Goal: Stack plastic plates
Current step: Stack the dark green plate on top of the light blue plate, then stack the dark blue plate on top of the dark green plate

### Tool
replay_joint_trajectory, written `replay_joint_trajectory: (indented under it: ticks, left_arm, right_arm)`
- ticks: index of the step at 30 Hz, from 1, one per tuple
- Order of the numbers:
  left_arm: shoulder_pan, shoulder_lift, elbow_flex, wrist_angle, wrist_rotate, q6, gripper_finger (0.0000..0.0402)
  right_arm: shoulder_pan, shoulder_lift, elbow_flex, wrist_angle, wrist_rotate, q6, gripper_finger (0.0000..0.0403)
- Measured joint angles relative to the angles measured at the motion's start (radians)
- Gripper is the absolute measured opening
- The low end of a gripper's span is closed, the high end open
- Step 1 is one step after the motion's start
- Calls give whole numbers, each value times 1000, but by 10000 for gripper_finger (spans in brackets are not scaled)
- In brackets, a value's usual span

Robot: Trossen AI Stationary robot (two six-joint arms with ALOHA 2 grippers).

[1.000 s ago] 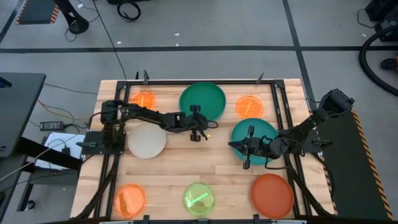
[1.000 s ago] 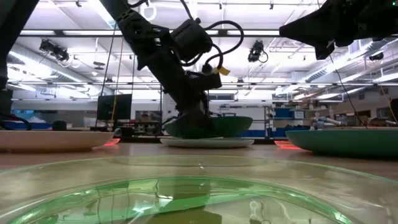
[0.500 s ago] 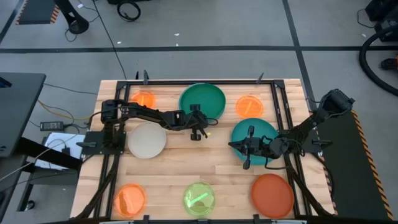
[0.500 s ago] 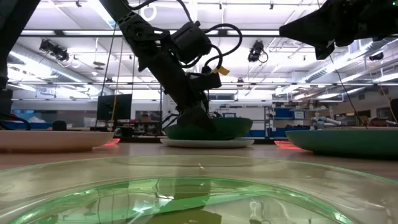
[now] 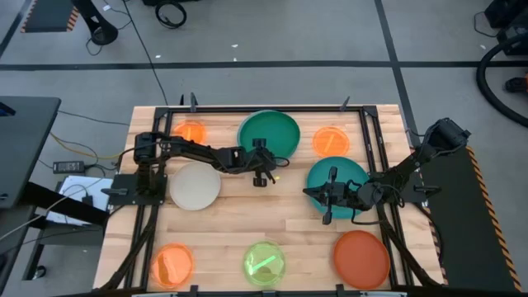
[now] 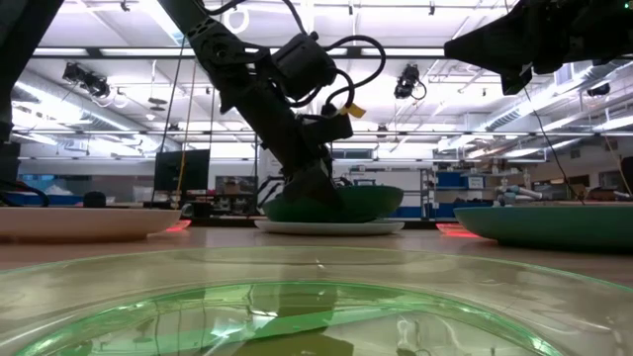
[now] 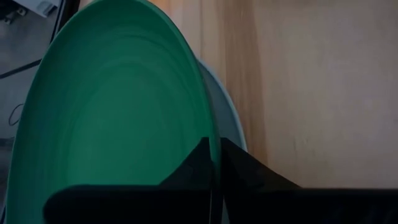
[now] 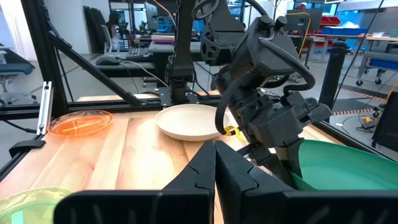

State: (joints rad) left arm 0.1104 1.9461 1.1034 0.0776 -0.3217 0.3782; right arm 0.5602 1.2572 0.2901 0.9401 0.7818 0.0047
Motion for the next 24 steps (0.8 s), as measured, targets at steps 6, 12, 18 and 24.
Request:
replay_joint_trajectory:
  ticks: [6,12,18,24]
  left_arm:
    - [-1,0,1,1,-9,0,65]
    - [-3,-1,1,-2,-119,2,101]
    - [-32,-19,2,-46,-121,-2,115]
    - [-99,-94,2,-165,-120,-112,119]
  right_arm:
    - [0,0,0,-1,0,0,10]
    - [0,0,0,-12,0,4,10]
    - [0,0,0,-13,30,24,10]
    - [9,0,4,-20,40,42,10]
